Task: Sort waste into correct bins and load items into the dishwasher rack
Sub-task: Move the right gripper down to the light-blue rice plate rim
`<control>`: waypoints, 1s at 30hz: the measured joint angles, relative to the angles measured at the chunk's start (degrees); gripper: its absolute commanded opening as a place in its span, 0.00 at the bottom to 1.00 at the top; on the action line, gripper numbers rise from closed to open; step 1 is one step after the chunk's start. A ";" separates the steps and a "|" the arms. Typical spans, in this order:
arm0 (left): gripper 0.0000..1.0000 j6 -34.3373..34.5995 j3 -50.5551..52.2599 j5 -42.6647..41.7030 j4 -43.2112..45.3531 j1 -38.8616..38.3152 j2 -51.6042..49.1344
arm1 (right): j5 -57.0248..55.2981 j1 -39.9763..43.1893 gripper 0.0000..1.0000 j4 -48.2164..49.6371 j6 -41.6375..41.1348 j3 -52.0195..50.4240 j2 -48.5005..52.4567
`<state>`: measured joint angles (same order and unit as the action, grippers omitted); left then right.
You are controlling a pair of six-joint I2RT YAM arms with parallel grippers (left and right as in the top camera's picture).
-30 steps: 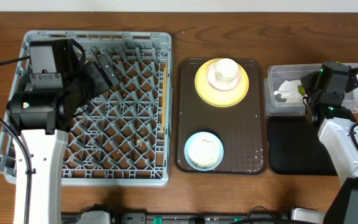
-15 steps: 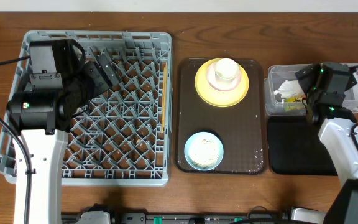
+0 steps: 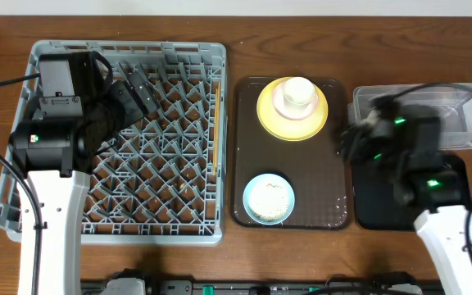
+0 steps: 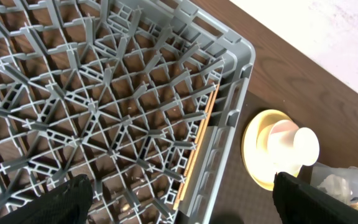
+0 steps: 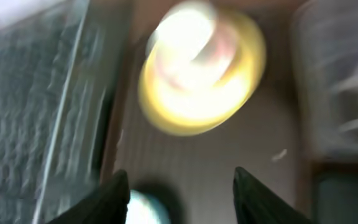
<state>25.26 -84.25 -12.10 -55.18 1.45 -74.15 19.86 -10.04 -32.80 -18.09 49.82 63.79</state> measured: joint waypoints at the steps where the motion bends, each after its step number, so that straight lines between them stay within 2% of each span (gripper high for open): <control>1: 0.94 0.00 0.00 -0.02 0.02 0.00 -0.02 | -0.04 -2.56 0.40 -1.18 0.76 -0.02 0.20; 7: 0.94 0.00 0.00 0.00 0.00 0.00 -0.02 | -6.80 -21.86 0.39 -3.63 2.58 -0.04 3.52; 14: 0.94 0.00 0.00 0.00 0.02 0.00 -0.02 | -17.55 -35.45 0.41 -2.27 -0.81 -0.09 10.16; 24: 0.94 0.00 0.00 0.00 0.02 0.00 0.00 | -22.43 -38.80 0.43 1.51 -2.51 -0.09 21.79; 30: 0.94 0.00 0.00 0.00 0.02 0.00 0.00 | -27.06 -38.80 0.39 2.56 -3.58 -0.13 28.22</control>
<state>25.26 -84.25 -12.10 -55.16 1.45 -74.15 -7.20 -48.84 -30.24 -21.67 49.69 92.01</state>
